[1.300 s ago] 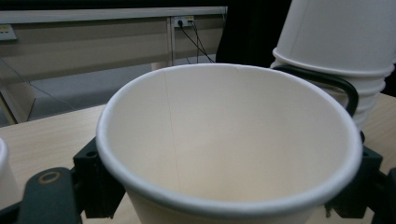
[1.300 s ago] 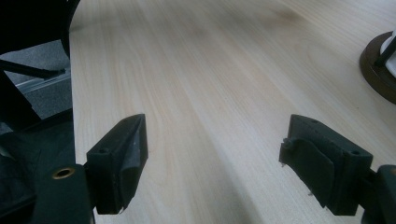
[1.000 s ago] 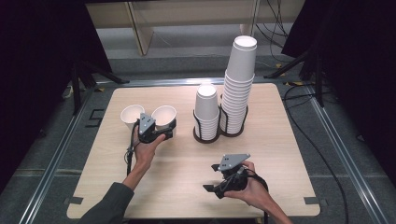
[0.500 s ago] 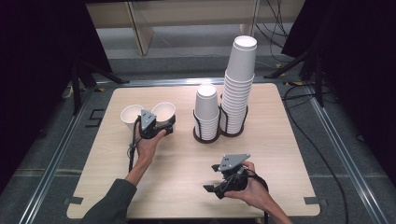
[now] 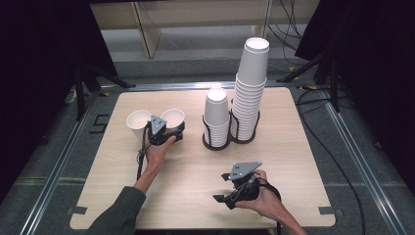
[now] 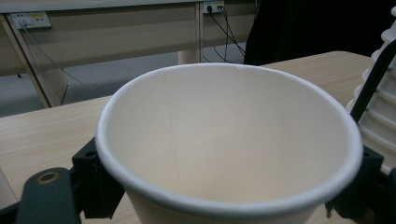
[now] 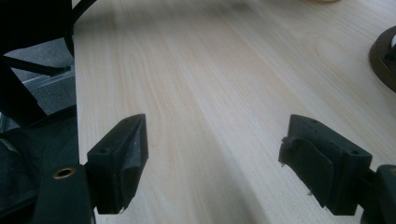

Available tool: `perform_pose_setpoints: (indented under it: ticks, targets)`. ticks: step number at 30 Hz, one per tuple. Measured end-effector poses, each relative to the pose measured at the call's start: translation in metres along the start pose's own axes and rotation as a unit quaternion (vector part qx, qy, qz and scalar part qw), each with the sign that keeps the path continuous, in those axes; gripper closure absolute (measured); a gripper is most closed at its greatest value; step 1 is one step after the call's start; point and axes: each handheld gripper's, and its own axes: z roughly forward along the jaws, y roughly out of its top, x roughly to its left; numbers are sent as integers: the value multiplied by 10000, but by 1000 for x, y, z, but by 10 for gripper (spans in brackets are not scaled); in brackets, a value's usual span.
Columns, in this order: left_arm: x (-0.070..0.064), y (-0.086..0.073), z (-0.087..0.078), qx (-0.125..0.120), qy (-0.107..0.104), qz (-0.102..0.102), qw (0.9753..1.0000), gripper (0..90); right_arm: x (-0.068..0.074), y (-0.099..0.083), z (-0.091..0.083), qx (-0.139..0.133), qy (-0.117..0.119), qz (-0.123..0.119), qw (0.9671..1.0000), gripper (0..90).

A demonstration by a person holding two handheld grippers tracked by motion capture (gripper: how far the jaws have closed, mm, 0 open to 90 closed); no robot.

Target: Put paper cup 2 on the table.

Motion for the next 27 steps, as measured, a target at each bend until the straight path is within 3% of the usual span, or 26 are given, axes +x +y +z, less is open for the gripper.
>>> perform_pose_setpoints:
  ticks: [6, 16, 21, 27]
  targets:
    - [0, -3, 0, 46, 54, 41, 10000, 138, 0, 0, 0, -3, 6, -19, 10000, 225]
    - [0, -8, -7, 260, -59, 167, 9995, 128, 1, 0, 1, 11, 42, 26, 10000, 225]
    - [2, -11, -7, 311, -114, 136, 9994, 135, 1, 0, 0, 20, 61, 12, 10000, 226]
    - [3, -19, -12, 540, -146, 207, 9982, 144, 1, 0, 0, 32, 65, 22, 10000, 225]
